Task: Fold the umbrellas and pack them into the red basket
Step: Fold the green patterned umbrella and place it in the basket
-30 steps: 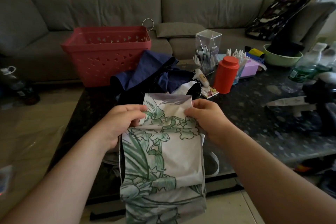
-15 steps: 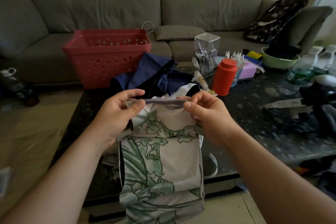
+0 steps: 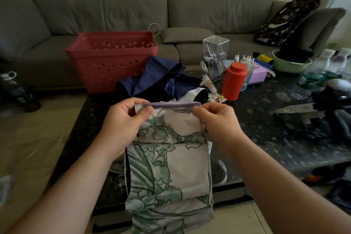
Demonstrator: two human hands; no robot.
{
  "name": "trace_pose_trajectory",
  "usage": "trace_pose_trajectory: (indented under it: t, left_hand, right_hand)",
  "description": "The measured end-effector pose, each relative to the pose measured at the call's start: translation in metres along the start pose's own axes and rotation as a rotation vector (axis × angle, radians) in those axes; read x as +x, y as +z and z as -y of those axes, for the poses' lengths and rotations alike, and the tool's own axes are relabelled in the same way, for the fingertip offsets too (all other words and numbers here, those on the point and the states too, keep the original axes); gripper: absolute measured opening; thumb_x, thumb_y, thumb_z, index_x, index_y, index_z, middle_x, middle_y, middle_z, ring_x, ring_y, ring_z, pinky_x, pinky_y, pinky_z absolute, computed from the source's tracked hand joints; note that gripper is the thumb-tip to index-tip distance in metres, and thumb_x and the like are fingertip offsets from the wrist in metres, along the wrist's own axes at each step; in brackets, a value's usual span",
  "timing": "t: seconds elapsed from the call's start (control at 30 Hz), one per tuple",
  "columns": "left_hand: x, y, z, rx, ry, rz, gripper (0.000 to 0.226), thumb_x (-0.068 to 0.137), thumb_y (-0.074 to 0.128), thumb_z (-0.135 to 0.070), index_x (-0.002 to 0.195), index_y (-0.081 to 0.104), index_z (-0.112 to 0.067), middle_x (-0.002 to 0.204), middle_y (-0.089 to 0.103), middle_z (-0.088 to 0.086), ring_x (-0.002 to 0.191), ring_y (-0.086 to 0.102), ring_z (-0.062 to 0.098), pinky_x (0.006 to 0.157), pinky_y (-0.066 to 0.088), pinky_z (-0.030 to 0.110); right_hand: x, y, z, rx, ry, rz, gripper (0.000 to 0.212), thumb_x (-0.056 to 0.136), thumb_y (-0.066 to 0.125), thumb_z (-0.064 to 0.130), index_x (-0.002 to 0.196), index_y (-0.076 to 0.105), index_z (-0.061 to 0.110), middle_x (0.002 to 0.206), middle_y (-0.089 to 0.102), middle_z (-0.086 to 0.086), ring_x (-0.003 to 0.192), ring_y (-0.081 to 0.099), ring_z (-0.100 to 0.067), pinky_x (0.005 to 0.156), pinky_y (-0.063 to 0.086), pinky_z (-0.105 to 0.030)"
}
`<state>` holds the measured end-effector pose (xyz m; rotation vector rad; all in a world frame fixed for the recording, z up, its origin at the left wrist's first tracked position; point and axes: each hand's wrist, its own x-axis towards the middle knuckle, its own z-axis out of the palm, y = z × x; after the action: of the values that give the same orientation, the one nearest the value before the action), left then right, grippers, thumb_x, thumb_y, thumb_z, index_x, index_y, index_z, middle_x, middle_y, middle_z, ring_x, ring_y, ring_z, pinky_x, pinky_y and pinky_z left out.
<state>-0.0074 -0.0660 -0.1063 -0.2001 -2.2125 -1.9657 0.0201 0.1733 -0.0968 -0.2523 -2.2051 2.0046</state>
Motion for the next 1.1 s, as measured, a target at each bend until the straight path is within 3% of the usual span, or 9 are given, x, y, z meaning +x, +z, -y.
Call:
trace_pose_trajectory:
  t: [0.13, 0.37, 0.5, 0.63, 0.7, 0.8, 0.9, 0.97, 1.1]
  left_hand:
    - [0.003, 0.000, 0.000, -0.042, 0.009, -0.124, 0.018, 0.096, 0.074, -0.015, 0.085, 0.078, -0.029, 0.078, 0.076, -0.002, 0.077, 0.071, 0.017, 0.074, 0.058, 0.035]
    - [0.003, 0.004, -0.004, -0.073, 0.030, -0.159, 0.013, 0.101, 0.069, -0.020, 0.092, 0.076, -0.024, 0.083, 0.075, -0.002, 0.081, 0.070, 0.013, 0.075, 0.058, 0.029]
    - [0.002, -0.002, -0.003, -0.123, -0.003, -0.124, 0.012, 0.100, 0.068, -0.021, 0.092, 0.075, -0.019, 0.081, 0.075, -0.002, 0.080, 0.071, 0.012, 0.075, 0.059, 0.028]
    - [-0.004, -0.024, -0.007, -0.141, -0.002, 0.092, 0.009, 0.079, 0.078, -0.035, 0.082, 0.080, -0.026, 0.077, 0.076, -0.002, 0.075, 0.071, 0.011, 0.075, 0.057, 0.030]
    - [-0.010, -0.042, -0.013, -0.069, 0.027, 0.293, 0.031, 0.062, 0.093, -0.054, 0.076, 0.081, -0.029, 0.075, 0.076, -0.001, 0.071, 0.069, 0.010, 0.071, 0.057, 0.025]
    - [-0.022, -0.059, -0.021, 0.193, -0.023, 0.567, 0.055, 0.044, 0.095, -0.070, 0.075, 0.083, -0.027, 0.078, 0.077, 0.006, 0.074, 0.069, 0.014, 0.070, 0.055, 0.024]
    - [-0.031, -0.055, -0.024, 0.512, -0.087, 0.789, 0.028, 0.063, 0.098, -0.046, 0.082, 0.084, -0.032, 0.085, 0.079, 0.002, 0.084, 0.074, 0.019, 0.080, 0.059, 0.034]
    - [-0.034, -0.049, -0.027, 0.634, -0.102, 0.852, 0.017, 0.073, 0.096, -0.032, 0.084, 0.084, -0.036, 0.085, 0.078, -0.006, 0.083, 0.072, 0.012, 0.081, 0.057, 0.032]
    - [-0.037, -0.047, -0.033, 0.641, -0.167, 0.887, 0.019, 0.073, 0.095, -0.035, 0.088, 0.083, -0.038, 0.086, 0.078, -0.005, 0.079, 0.070, 0.011, 0.074, 0.055, 0.029]
  right_hand:
    - [-0.001, -0.005, 0.000, 0.008, -0.083, -0.022, 0.014, 0.093, 0.079, 0.021, 0.079, 0.080, 0.018, 0.073, 0.070, -0.020, 0.064, 0.058, -0.020, 0.065, 0.055, -0.038]
    - [-0.005, 0.000, 0.004, 0.021, -0.259, -0.014, 0.014, 0.092, 0.080, 0.013, 0.084, 0.069, 0.018, 0.068, 0.067, -0.002, 0.062, 0.056, -0.015, 0.061, 0.048, -0.031]
    - [-0.009, 0.002, 0.007, 0.009, -0.246, -0.009, 0.021, 0.093, 0.078, 0.014, 0.109, 0.070, 0.025, 0.079, 0.078, -0.001, 0.064, 0.065, -0.009, 0.063, 0.054, -0.026]
    - [-0.018, -0.009, 0.011, -0.011, -0.284, 0.111, 0.016, 0.092, 0.075, 0.003, 0.091, 0.077, 0.019, 0.077, 0.078, -0.001, 0.062, 0.066, -0.003, 0.061, 0.051, -0.019]
    - [-0.023, -0.024, 0.013, -0.024, -0.254, 0.273, 0.016, 0.089, 0.076, -0.003, 0.083, 0.076, 0.011, 0.074, 0.075, -0.004, 0.060, 0.063, -0.003, 0.057, 0.049, -0.018]
    - [-0.026, -0.048, 0.013, -0.244, -0.241, 0.550, 0.011, 0.080, 0.086, 0.006, 0.082, 0.080, 0.015, 0.088, 0.077, -0.014, 0.079, 0.070, -0.028, 0.077, 0.058, -0.044]
    - [-0.029, -0.054, 0.009, -0.506, -0.207, 0.730, 0.014, 0.079, 0.087, 0.010, 0.085, 0.082, 0.021, 0.093, 0.078, -0.007, 0.090, 0.068, -0.039, 0.086, 0.056, -0.053]
    - [-0.033, -0.051, 0.005, -0.651, -0.183, 0.791, 0.016, 0.080, 0.087, 0.013, 0.086, 0.081, 0.027, 0.091, 0.078, 0.003, 0.085, 0.068, -0.030, 0.083, 0.058, -0.048]
    - [-0.038, -0.044, 0.005, -0.836, -0.151, 0.802, 0.015, 0.082, 0.085, 0.020, 0.087, 0.081, 0.034, 0.085, 0.076, 0.018, 0.068, 0.059, 0.003, 0.067, 0.044, -0.015]
